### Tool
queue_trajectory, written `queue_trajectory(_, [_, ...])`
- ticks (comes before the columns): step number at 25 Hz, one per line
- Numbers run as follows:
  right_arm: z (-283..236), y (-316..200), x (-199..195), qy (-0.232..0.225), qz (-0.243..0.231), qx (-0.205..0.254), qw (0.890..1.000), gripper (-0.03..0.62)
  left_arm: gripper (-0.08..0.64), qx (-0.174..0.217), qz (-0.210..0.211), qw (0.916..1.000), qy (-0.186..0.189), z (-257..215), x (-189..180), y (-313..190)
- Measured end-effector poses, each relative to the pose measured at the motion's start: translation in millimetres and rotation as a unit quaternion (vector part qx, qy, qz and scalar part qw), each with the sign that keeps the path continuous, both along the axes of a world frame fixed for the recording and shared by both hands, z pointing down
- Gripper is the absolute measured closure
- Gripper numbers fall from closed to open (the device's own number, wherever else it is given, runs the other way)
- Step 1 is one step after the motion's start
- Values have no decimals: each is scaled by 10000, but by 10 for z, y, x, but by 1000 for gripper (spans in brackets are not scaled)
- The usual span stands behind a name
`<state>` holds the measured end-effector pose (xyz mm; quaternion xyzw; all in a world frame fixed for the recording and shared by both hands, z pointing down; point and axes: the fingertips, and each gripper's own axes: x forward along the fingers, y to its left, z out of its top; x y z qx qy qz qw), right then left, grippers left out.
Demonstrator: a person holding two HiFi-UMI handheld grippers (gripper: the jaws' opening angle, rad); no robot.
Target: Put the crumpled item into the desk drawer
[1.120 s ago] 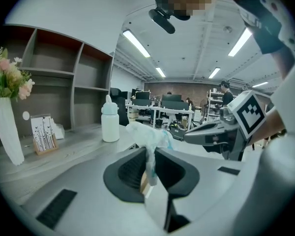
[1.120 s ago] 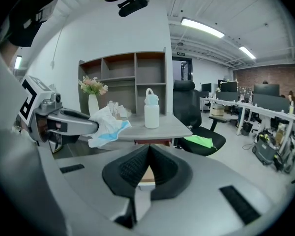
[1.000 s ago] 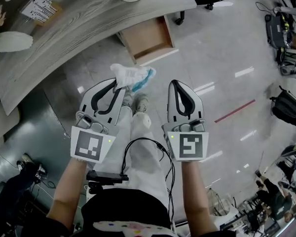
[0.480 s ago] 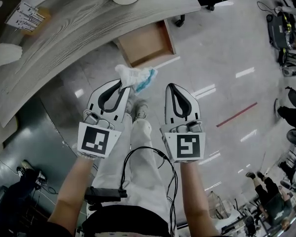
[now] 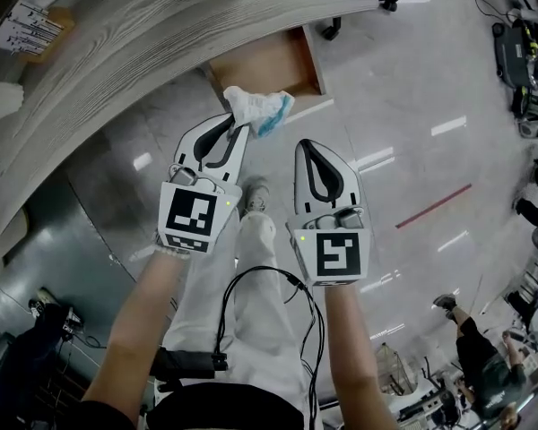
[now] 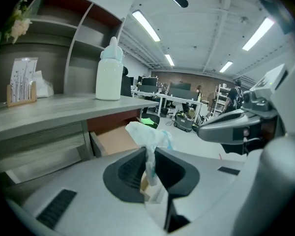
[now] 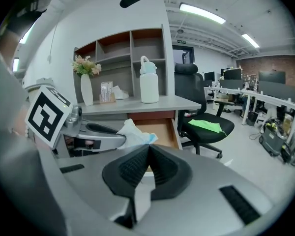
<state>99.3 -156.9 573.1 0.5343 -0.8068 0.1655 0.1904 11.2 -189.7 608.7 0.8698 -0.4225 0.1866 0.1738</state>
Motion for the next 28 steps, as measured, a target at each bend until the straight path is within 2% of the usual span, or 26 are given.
queue_trajectory(3, [81,-26,30,-20,39,1,10000,588,502,-138,-46,9999,-40,177,30,-79])
queue_trajectory(10, [295,-5,145,123,177,-184,9996,588,502,-346,-136,9979,-524,497,79,-198])
queue_trajectory(19, [416,18,194,143,248,-358,9989,588,499,-768,-261,9895,-1195,805,151,-275])
queue_trajectory(24, [431,-14,206,146,226,-308,9992,588,489,-910,-245,9867,-1322,899,160,-303])
queue_trajectory(28, [457,-17,192,33,192,-263,9995,588,457,-928,-59,9878,-1248,915,238,-283])
